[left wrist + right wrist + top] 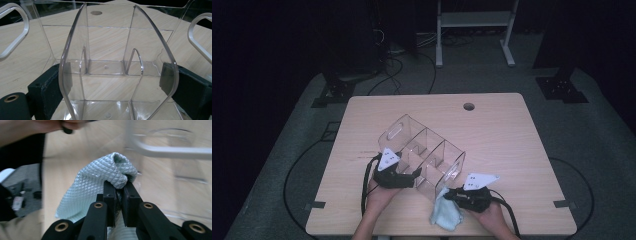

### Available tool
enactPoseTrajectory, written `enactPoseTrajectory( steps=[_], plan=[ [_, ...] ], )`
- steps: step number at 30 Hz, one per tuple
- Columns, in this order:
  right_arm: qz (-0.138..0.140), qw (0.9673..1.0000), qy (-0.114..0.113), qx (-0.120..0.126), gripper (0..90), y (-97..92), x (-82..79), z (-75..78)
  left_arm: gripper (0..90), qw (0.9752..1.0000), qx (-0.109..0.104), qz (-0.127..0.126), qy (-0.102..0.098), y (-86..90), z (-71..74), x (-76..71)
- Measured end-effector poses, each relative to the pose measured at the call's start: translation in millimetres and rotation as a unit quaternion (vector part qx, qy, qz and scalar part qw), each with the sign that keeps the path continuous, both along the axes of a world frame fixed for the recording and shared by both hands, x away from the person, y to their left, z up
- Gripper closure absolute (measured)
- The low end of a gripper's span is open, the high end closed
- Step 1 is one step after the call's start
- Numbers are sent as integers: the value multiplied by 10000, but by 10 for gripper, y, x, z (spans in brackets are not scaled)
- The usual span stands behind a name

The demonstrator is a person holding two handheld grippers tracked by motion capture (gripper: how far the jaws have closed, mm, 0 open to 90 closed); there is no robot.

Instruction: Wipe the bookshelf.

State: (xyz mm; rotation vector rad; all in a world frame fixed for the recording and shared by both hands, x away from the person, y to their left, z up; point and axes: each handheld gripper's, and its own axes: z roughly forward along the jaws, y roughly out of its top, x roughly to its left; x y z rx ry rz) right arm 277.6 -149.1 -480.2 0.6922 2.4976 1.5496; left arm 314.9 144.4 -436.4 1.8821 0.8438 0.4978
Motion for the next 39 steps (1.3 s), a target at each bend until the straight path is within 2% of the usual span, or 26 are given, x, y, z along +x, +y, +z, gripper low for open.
enactPoseTrajectory(
  steps=[6, 12, 14, 16, 19, 24, 28, 36, 38, 39],
  plan=[
    [-258, 9996, 102, 16, 822, -87, 85, -53, 75, 10000, -10, -4, 0, -4, 1, -1],
    [-81, 9999, 45, -66, 823, -31, 46, -42, 77, 10000, 2, -46, 1, 13, 4, -4],
    [-257, 9996, 52, -67, 822, -97, 102, -34, 77, 10000, 4, -43, -8, 8, 2, -6],
    [-314, 9995, 65, -57, 822, -119, 122, -36, 77, 10000, 5, -45, -10, 3, 2, -6],
    [-548, 9984, 161, -7, 820, -207, 196, -49, 77, 10000, 31, -65, -8, -7, 6, -9],
    [-744, 9969, 229, 69, 821, -279, 255, -45, 77, 10000, 25, -70, -15, -9, 4, -12],
    [-931, 9946, 225, 406, 821, -374, 289, 37, 76, 9999, 24, -104, -23, -22, 6, -15],
    [-976, 9942, 222, 389, 820, -399, 323, 33, 76, 9999, 38, -108, -17, -29, 5, -17],
    [-1074, 9934, 136, 383, 820, -428, 348, 71, 75, 9999, 43, -110, -11, -30, 6, -18],
    [-1147, 9922, 113, 481, 820, -462, 369, 114, 75, 9999, 49, -114, -6, -30, 5, -17]
  ],
)
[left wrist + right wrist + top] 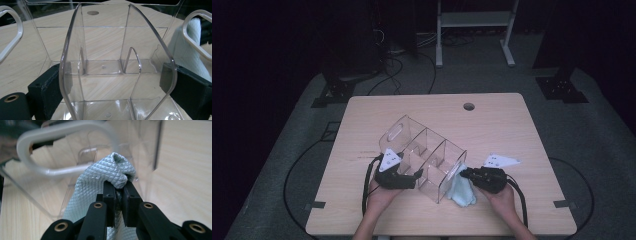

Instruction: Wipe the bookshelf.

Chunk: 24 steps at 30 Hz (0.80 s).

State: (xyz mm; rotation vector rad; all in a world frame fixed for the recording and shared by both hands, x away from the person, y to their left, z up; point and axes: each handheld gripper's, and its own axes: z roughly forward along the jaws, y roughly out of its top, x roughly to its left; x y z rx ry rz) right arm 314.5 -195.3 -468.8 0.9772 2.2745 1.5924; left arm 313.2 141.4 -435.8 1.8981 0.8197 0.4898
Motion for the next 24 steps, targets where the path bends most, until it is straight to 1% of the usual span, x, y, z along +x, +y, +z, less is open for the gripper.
enactPoseTrajectory(
  steps=[1, 2, 3, 4, 6, 8, 9, 10, 11, 12, 13, 14, 15, 16, 17, 18, 19, 21, 22, 23, 24],
  plan=[
    [0, 10000, 0, 0, 820, 0, 0, 0, 75, 10000, -12, -1, -3, -2, -1, 0],
    [-55, 9999, -15, 96, 821, -25, 13, 8, 75, 10000, -13, 4, -8, -6, -1, 0],
    [-43, 9999, 28, 141, 821, -37, 28, -5, 75, 10000, -23, 10, -14, -11, -1, 0],
    [-77, 9999, 70, 90, 821, -43, 46, -53, 75, 10000, -10, 1, -3, -6, 0, 0],
    [-95, 9998, 161, 60, 820, -47, 63, -89, 75, 10000, -16, 4, -11, -6, -3, -1],
    [-104, 9998, 172, 38, 820, -53, 73, -85, 74, 10000, -34, 11, -6, -12, -5, -3],
    [-165, 9998, 102, 48, 821, -63, 69, -36, 74, 10000, -29, 10, -1, -12, -4, -4],
    [-165, 9998, 102, 48, 821, -63, 69, -36, 74, 10000, -33, 3, -2, -11, -5, -4],
    [-170, 9998, 58, 103, 821, -71, 66, 7, 74, 10000, -34, 1, -3, -11, -5, -3],
    [-193, 9996, -76, 166, 821, -88, 61, 97, 74, 10000, -36, 1, -10, -14, -6, -3],
    [-193, 9996, -76, 166, 821, -88, 61, 97, 74, 10000, -36, 1, -10, -14, -6, -3],
    [-212, 9994, -134, 235, 821, -103, 60, 140, 74, 10000, -36, -2, -10, -16, -6, -4],
    [-229, 9993, -141, 257, 821, -110, 63, 144, 74, 10000, -31, 0, -12, -18, -5, -6],
    [-252, 9995, -47, 192, 821, -113, 78, 85, 74, 10000, -26, -5, -11, -20, -4, -6],
    [-252, 9995, -47, 192, 821, -113, 78, 85, 74, 10000, -27, -5, -11, -20, -4, -7],
    [-252, 9996, 26, 113, 821, -111, 95, 40, 74, 10000, -27, -6, -8, -19, -5, -6],
    [-266, 9994, 153, 127, 820, -123, 121, -2, 74, 10000, -21, -9, -6, -18, -4, -6],
    [-273, 9995, 130, 123, 821, -125, 121, 17, 74, 10000, -25, -5, -1, -17, -5, -8],
    [-271, 9995, 40, 130, 821, -129, 116, 81, 74, 10000, -43, -9, -10, -14, -10, -7],
    [-282, 9994, -22, 217, 821, -141, 106, 137, 74, 10000, -44, -7, -13, -15, -10, -7],
    [-282, 9994, -22, 217, 821, -141, 106, 137, 74, 10000, -44, -7, -13, -15, -10, -7]
  ],
)
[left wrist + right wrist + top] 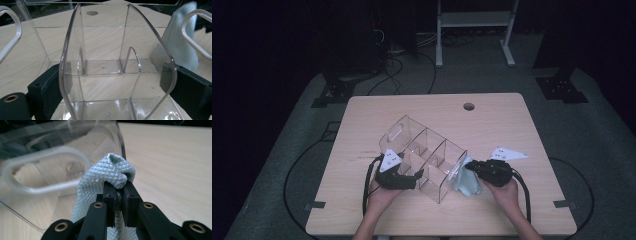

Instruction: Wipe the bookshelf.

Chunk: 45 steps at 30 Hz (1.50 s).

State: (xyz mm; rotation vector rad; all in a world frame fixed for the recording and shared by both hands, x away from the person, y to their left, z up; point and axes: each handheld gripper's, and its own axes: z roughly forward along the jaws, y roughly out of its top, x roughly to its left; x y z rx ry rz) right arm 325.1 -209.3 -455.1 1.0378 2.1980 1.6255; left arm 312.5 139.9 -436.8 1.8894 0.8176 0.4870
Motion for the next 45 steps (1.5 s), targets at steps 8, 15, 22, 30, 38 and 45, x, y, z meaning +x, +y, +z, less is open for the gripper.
enactPoseTrajectory(
  steps=[8, 15, 22, 30, 38, 45],
  plan=[
    [-154, 9994, -295, 98, 819, -93, 103, 457, 72, 10000, 3, 12, 8, -16, -1, -1],
    [-34, 9995, -278, -110, 820, 22, 147, 637, 70, 10000, -1, 32, 21, -16, 1, -2],
    [318, 9985, -401, -177, 823, 193, -67, 721, 70, 10000, 17, 42, 5, -18, 10, -1],
    [811, 9959, -368, -146, 822, 405, -255, 729, 71, 10000, 13, 59, 0, -22, 10, -2],
    [1122, 9930, -344, -86, 822, 536, -392, 701, 70, 10000, -6, 69, -1, -27, 10, 1],
    [1308, 9908, -328, -88, 826, 582, -429, 693, 71, 10000, -4, 62, 1, -26, 9, 2]
  ],
)
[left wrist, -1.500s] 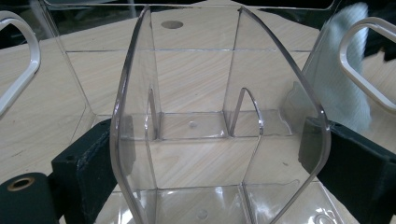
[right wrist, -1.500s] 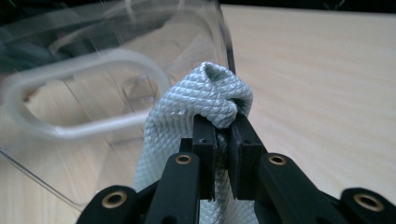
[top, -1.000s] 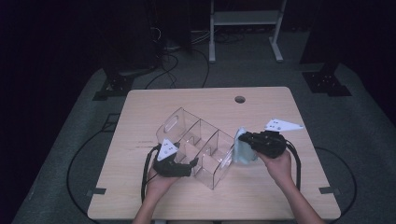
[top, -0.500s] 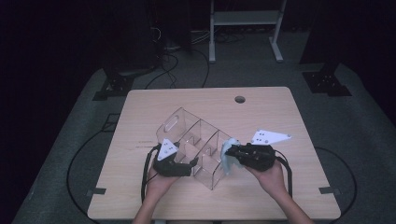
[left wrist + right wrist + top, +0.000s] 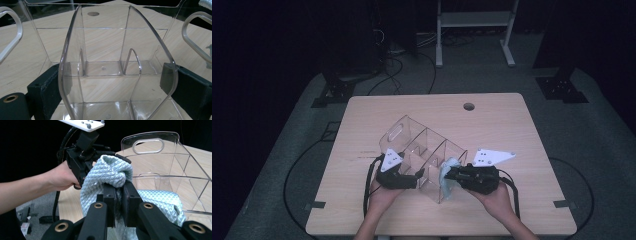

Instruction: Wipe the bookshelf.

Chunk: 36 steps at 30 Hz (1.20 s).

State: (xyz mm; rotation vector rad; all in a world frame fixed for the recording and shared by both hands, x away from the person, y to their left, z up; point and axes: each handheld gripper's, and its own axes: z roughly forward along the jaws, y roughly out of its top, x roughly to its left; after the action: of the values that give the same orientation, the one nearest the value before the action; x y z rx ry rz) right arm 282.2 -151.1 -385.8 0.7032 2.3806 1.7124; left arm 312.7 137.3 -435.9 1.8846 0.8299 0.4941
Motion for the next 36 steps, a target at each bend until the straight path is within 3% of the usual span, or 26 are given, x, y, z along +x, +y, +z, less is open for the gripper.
enactPoseTrajectory(
  steps=[5, 12, 16, 18, 21, 26, 29, 30, 36],
  plan=[
    [-122, 9999, 61, 75, 826, -44, 67, -4, 71, 10000, 18, -16, -10, -7, 1, 3],
    [20, 9999, -51, 86, 825, -1, -40, -38, 71, 10000, 20, -23, -6, -5, 1, 4],
    [-292, 9994, -83, 146, 825, -155, 57, -43, 72, 10000, 8, -17, -9, -4, -1, 2],
    [-649, 9977, -85, 188, 825, -315, 147, -65, 71, 10000, 13, -24, -11, -4, -1, 4],
    [-846, 9962, -92, 171, 825, -405, 206, -89, 71, 10000, 20, -29, -15, -4, 0, 6],
    [-1323, 9910, 109, 192, 825, -638, 369, -252, 71, 10000, 7, -22, -10, -4, -2, 5],
    [-1419, 9896, 216, 92, 825, -667, 401, -325, 70, 10000, 11, -22, -12, -5, 0, 5],
    [-1453, 9888, 349, 29, 825, -681, 432, -424, 70, 10000, 13, -25, -11, -6, 0, 6],
    [-1440, 9876, 617, -89, 825, -638, 473, -689, 70, 10000, -2, -18, -14, -5, -3, 5]
  ],
)
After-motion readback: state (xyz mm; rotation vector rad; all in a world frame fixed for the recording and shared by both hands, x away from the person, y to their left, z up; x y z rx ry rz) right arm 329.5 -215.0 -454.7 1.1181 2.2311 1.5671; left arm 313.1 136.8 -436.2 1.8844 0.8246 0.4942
